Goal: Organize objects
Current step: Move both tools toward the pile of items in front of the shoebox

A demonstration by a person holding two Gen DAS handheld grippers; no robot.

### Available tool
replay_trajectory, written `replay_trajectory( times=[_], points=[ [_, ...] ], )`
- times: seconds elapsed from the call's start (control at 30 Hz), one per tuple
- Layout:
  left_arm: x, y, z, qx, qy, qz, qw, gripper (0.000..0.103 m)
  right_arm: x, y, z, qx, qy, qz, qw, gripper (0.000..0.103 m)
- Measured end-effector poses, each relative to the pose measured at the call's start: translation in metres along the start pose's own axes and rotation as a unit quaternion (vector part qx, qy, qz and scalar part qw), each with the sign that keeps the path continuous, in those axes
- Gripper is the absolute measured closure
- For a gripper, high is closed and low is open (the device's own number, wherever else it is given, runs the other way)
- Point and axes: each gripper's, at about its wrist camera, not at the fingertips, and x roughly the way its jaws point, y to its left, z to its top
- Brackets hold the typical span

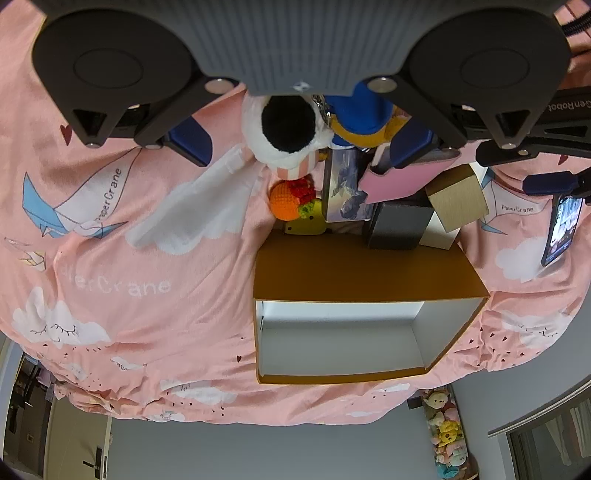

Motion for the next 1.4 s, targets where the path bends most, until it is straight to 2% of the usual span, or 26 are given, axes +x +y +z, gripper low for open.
replay_trajectory(
  times=[0.7,0.93,1.03,1.1,1.2,1.4],
  points=[
    [0.000,0.001,0.000,0.002,0.001,0.000,1.0000,0.021,0.000,0.001,-0.001,0.000,0.007,0.004,1.000,0.001],
    [-0.008,0.018,0.008,-0.004,-0.003,-0.011,0.9999,0.023,0.002,0.000,0.005,-0.005,0.006,0.033,0.999,0.002],
    [-0.006,0.027,0.015,-0.003,0.004,-0.014,0.9999,0.024,0.006,0.001,0.011,-0.012,0.010,0.051,0.999,0.012],
    [0.000,0.034,0.022,0.002,0.014,-0.024,0.9996,0.024,0.012,0.003,0.018,-0.020,0.021,0.065,0.997,0.023],
    [0.013,0.040,0.029,0.032,0.028,-0.040,0.9983,0.023,0.022,0.008,0.030,-0.036,0.035,0.091,0.995,0.031],
    [0.047,0.044,0.031,0.099,0.054,-0.049,0.9924,0.018,0.042,0.029,0.049,-0.086,0.047,0.112,0.989,0.033]
  ],
)
